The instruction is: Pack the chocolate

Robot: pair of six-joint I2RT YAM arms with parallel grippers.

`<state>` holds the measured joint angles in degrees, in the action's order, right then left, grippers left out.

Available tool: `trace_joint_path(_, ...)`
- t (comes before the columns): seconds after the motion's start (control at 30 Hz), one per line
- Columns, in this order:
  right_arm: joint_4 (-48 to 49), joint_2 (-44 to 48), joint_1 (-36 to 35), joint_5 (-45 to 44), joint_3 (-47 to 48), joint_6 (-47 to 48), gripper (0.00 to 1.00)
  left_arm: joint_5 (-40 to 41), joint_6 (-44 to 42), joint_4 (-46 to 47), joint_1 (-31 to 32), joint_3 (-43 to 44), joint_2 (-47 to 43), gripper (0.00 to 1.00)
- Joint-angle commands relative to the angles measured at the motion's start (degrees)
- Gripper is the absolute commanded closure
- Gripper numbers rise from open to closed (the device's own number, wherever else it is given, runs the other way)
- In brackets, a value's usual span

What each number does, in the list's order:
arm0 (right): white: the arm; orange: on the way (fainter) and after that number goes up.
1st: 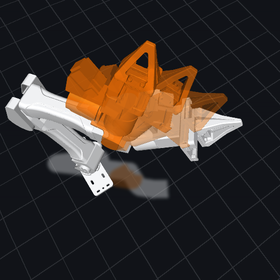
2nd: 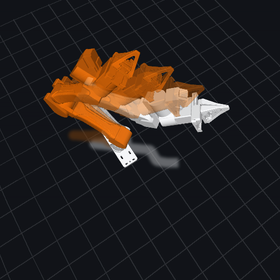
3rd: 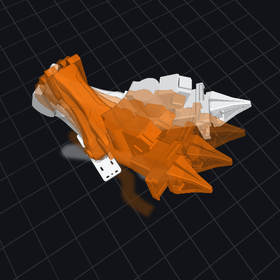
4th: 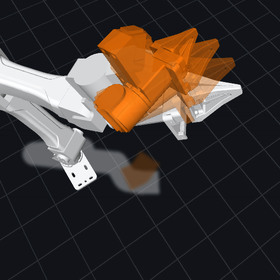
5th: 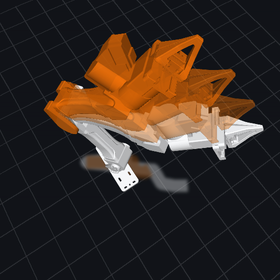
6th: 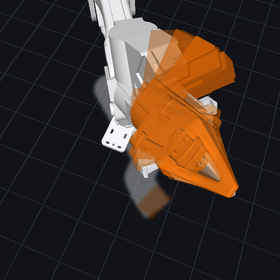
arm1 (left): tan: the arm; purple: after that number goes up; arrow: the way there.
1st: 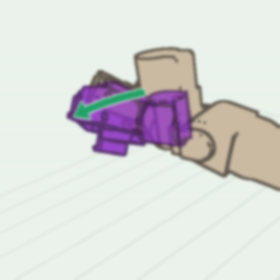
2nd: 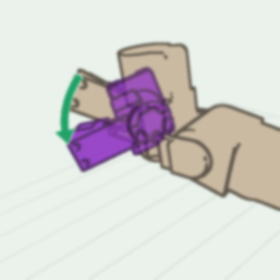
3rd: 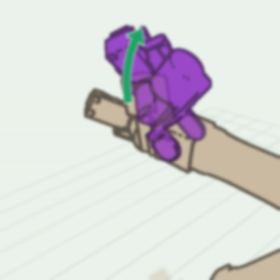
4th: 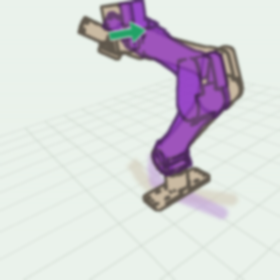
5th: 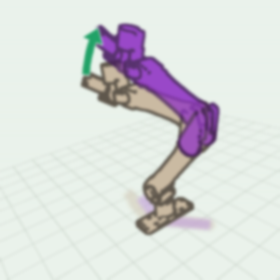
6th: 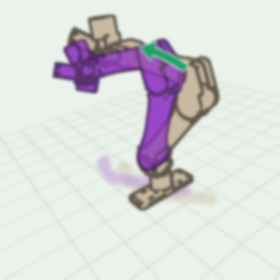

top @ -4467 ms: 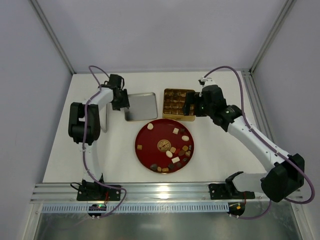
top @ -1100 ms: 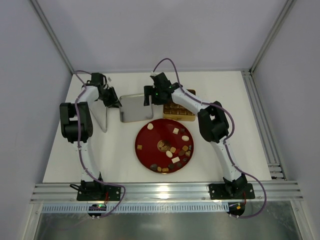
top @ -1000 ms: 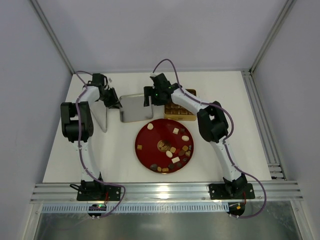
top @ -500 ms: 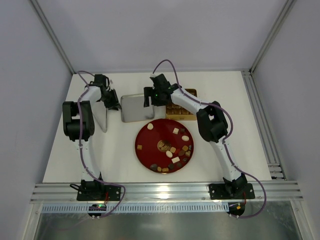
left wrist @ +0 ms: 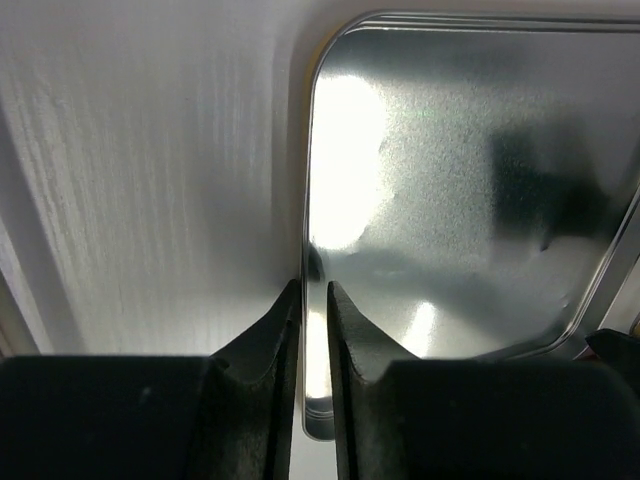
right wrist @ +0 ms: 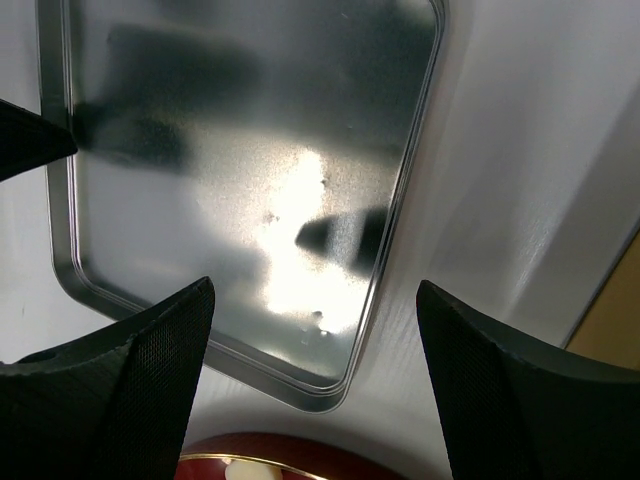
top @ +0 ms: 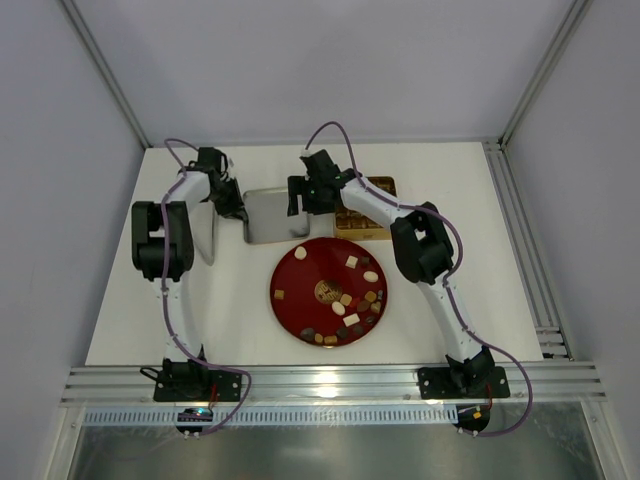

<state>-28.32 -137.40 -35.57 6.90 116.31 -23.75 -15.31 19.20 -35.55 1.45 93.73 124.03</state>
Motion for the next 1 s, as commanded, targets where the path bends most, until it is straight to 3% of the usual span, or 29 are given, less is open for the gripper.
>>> trace_joint_path(0.0,0.89,-0.5,-0.37,0.57,2.87,-0.42,0.18,1.07,-0.57,-0.22,0.39,1.89,1.22,0.85)
trace_joint_path(0.13,0.46,-1.11,-0.29,0.57,3.83,-0.42,0.18,1.51,-0.92,-0.57,0.39,2.24,1.92,1.0)
trace_joint_path(0.53,-1.39,-1.2,-0.29,-1.18,6.21,0.37,0.18,-9.64,-0.57,-2.33,-4.0,4.62,2.54,1.0)
trace_joint_path(0.97,-3.42,-3.13,-0.29,-2.15,9.37,-0.51,0.21,-14.75,-0.39,-3.82,-5.76,5.67,3.5,1.0)
